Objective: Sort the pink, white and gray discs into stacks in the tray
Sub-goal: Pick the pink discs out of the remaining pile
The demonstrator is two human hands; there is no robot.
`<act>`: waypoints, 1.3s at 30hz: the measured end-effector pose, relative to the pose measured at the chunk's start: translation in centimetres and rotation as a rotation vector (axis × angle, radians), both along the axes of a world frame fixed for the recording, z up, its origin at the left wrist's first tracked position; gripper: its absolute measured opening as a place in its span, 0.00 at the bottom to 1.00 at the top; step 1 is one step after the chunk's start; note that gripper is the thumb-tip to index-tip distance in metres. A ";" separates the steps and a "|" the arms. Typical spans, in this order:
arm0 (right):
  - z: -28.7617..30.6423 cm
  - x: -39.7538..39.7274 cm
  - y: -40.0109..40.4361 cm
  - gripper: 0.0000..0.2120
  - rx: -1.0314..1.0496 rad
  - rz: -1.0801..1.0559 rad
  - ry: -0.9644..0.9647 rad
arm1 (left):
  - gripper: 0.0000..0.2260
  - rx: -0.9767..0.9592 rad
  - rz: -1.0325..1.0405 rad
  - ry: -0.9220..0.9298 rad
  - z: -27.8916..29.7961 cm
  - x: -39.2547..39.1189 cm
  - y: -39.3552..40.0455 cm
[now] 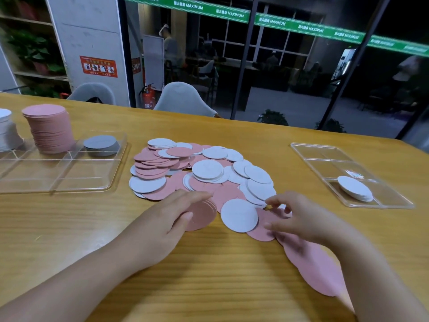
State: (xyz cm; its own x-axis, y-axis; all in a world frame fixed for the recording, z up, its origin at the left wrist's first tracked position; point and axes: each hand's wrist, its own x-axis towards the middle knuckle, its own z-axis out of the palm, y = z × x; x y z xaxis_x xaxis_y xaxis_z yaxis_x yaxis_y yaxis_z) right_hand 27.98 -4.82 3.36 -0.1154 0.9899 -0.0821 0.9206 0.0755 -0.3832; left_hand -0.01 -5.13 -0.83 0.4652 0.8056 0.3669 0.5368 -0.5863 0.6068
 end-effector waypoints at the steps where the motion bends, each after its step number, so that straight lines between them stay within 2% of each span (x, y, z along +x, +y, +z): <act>1: -0.1 0.4 -0.3 0.27 -0.018 -0.013 -0.024 | 0.22 -0.004 -0.007 0.012 -0.1 0.1 0.0; 8: -0.3 0.8 -1.0 0.31 -0.122 -0.060 -0.046 | 0.23 -0.030 0.018 0.005 -0.1 0.5 -0.2; 17: -0.2 1.1 -0.9 0.33 -0.129 -0.109 0.008 | 0.26 -0.172 0.116 -0.343 2.4 5.7 -0.4; 21: -0.6 1.8 -0.9 0.23 -0.035 -0.162 0.058 | 0.25 -0.216 0.143 -0.452 2.1 8.7 -0.5; 23: -0.4 1.9 -0.9 0.18 0.038 -0.156 0.089 | 0.25 -0.205 0.137 -0.419 1.2 8.7 -0.6; 27: 0.4 2.2 -0.6 0.12 0.199 -0.111 0.242 | 0.25 -0.188 0.109 -0.347 0.7 7.5 -0.4; 31: 1.0 2.1 -1.1 0.08 0.353 -0.075 0.525 | 0.24 -0.221 0.143 -0.374 0.8 7.4 -0.3; 34: 1.2 0.9 -1.7 0.06 0.313 0.013 0.701 | 0.23 -0.248 0.143 -0.394 0.7 7.6 -0.5; 39: 0.4 -0.9 -1.7 0.05 0.229 0.076 0.767 | 0.14 -0.324 0.040 -0.538 0.8 8.0 -0.9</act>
State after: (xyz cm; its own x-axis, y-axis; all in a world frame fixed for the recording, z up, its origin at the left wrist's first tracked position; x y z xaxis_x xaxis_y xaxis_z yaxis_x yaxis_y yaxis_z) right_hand 27.10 -6.51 3.71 -0.1252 0.9598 0.2512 0.3963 0.2805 -0.8742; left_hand 8.01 -5.98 -0.04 0.2505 0.9281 0.2756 0.1250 -0.3133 0.9414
